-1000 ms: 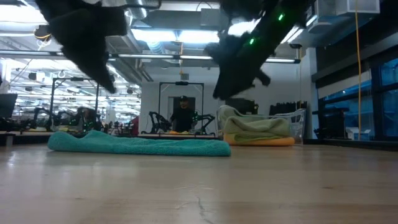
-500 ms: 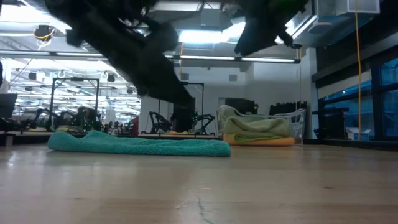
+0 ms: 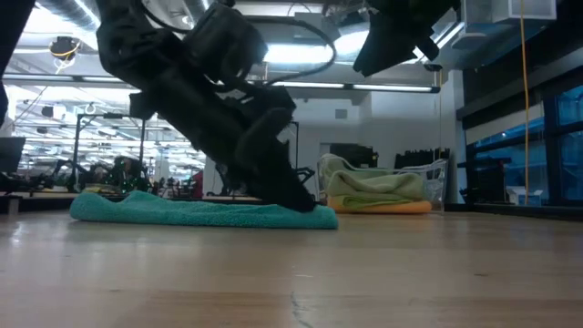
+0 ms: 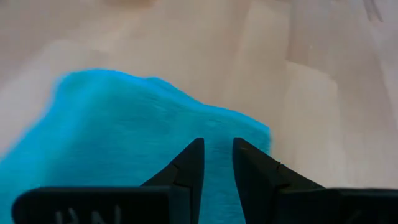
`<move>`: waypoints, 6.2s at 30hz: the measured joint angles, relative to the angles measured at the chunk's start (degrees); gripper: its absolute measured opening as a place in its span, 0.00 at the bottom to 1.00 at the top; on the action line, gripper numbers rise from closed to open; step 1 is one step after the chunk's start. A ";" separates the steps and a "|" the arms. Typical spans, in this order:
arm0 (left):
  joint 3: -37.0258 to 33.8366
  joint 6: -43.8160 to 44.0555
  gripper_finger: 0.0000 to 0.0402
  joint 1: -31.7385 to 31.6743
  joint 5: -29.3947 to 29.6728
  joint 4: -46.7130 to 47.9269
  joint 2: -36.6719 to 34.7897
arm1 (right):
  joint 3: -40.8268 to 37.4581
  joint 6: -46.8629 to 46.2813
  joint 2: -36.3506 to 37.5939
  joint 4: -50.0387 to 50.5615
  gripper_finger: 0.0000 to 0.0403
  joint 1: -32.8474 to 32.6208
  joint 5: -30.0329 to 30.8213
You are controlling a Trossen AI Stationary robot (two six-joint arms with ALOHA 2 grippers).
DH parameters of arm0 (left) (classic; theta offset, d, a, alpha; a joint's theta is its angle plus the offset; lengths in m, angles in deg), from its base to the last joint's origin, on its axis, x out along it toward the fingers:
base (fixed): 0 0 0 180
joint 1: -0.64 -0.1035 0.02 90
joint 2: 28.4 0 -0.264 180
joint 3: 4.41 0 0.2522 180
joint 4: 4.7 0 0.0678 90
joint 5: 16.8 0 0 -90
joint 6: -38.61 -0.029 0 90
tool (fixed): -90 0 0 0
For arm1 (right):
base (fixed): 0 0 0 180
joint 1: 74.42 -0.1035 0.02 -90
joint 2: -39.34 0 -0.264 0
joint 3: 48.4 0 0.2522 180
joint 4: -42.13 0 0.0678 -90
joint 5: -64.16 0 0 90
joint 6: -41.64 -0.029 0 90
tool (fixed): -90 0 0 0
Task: Fold microfiber towels
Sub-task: Fold the blue microfiber towel
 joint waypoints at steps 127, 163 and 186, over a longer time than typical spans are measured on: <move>3.09 37.70 0.16 30.23 6.51 42.53 -16.66 | 25.92 35.67 -50.29 -13.33 0.29 -9.97 -14.79; 3.09 37.50 0.16 30.82 6.44 42.63 -16.64 | 37.49 32.45 -51.89 1.49 0.01 -8.98 -12.22; 12.40 40.25 0.11 46.86 10.95 44.54 -17.84 | 55.42 9.73 -51.76 38.05 0.01 -16.76 -25.14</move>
